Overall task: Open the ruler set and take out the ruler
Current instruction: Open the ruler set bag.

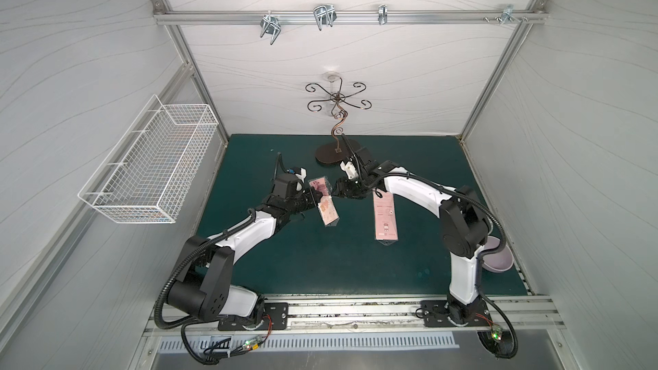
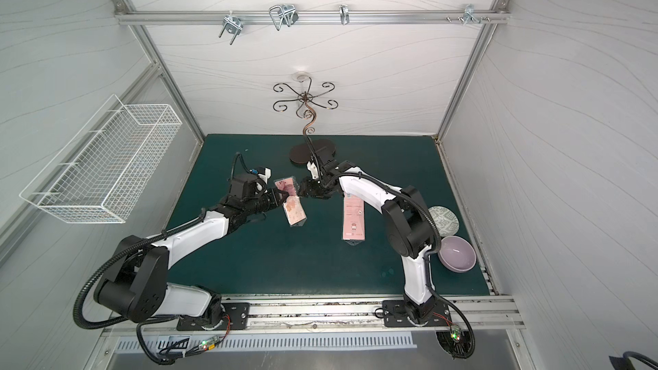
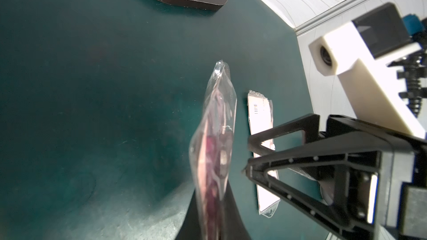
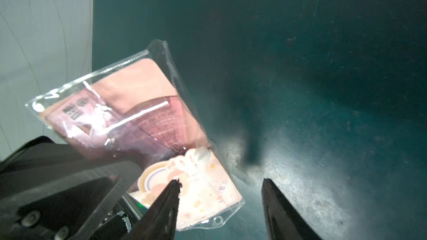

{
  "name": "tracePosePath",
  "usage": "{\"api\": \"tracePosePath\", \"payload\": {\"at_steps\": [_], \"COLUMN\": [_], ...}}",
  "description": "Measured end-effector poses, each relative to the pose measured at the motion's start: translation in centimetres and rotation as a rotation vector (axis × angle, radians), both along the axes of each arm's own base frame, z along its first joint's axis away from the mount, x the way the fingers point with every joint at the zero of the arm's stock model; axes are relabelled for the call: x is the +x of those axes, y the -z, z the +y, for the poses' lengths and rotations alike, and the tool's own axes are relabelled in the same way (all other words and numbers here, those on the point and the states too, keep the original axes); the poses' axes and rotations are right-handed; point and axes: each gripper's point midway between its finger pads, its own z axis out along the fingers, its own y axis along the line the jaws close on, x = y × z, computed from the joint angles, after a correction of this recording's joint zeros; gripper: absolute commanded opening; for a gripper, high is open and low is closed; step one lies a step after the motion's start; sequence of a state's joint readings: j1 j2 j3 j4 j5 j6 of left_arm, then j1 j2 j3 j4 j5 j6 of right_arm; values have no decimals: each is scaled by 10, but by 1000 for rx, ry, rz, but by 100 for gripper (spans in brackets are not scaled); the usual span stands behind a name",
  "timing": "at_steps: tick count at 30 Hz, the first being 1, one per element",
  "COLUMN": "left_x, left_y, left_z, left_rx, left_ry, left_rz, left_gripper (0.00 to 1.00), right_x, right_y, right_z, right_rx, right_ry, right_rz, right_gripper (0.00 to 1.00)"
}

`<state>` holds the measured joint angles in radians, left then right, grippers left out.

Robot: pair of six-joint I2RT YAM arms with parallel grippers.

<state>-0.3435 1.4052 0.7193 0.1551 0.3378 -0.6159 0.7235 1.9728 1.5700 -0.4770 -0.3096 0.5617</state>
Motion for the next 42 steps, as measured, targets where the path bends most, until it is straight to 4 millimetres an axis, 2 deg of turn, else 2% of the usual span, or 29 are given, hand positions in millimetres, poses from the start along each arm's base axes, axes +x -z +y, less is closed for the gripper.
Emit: {"api": "tracePosePath", "payload": {"at_steps": [7,13,19,23,35,42], "left_x": [0,-1,-4,-4,-6,-10], "left_y": [-3,0,6,8,11,14], "left_z": [-5,-3,-2,0,3,5], "left_rx": [-14,-8,0,9,32,74], "left_ry": [4,-5,-6,-16,-25,-19], "left_rz": [-7,1,14,16,27,23], "left_gripper": [0,0,0,0,0,0], "right_x": [5,4,-1,0,1,2], "right_y": [10,18,19,19,24,29], "right_z": [8,13,23,25,22,11], "right_rx": [6,3,5,1,-60,-170], "right_ry": [28,42,29,27,7,-11], "right_rz": [42,72,70,60,-16,-102], "right_gripper": [56,42,10,1,0,0]}}
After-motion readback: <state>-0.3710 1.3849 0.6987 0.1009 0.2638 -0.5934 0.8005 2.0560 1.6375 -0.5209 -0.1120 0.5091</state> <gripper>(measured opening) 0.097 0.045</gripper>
